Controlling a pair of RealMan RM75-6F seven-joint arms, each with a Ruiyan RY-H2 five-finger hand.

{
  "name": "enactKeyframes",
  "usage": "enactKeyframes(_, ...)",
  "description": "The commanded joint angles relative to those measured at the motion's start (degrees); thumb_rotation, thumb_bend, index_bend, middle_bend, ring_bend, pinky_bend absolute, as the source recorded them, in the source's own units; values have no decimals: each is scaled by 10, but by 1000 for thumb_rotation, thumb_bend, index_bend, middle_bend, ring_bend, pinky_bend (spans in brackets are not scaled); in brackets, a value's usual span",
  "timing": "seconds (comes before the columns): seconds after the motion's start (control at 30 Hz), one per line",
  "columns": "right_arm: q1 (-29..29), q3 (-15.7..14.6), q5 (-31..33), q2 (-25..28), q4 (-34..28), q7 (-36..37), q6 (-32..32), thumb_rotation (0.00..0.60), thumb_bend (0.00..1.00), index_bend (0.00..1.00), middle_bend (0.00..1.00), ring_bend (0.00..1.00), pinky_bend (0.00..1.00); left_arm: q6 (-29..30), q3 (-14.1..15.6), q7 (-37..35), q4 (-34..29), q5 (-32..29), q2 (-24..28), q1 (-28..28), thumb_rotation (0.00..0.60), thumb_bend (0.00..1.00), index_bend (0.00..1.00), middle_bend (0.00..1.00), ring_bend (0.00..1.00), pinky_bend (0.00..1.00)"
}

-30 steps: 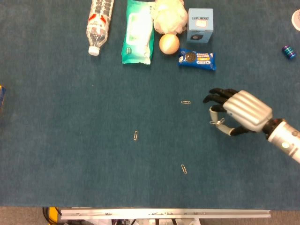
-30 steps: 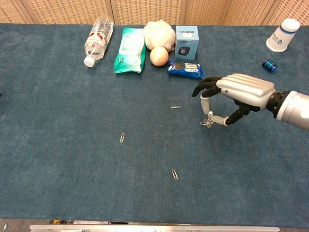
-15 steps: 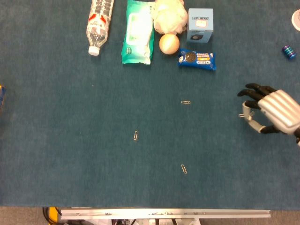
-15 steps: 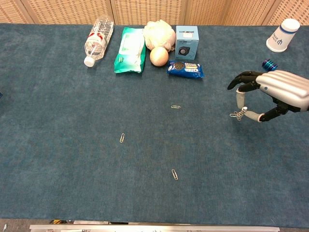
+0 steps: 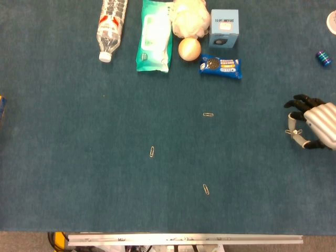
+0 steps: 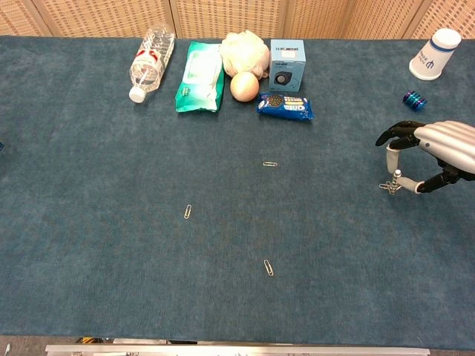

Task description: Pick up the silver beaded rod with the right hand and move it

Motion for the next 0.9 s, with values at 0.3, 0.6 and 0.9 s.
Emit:
enactKeyframes(0.3, -11, 10, 2, 9, -25, -39, 7, 600, 299, 98, 249, 114, 240, 0, 0, -4, 1, 1, 1, -1, 600, 421, 350, 348, 250, 411)
enactKeyframes(0.6, -59, 23, -19, 38, -76, -90, 113, 600, 268, 153, 249, 114, 239, -8, 1, -4, 4, 4, -1, -6, 600, 421, 350, 348, 250, 411)
enactKeyframes(0.9, -143, 38, -30, 67, -123, -174, 261, 600, 267, 275, 249, 114, 239, -24, 2, -2, 9, 8, -6, -18, 600, 421, 350, 348, 250, 411)
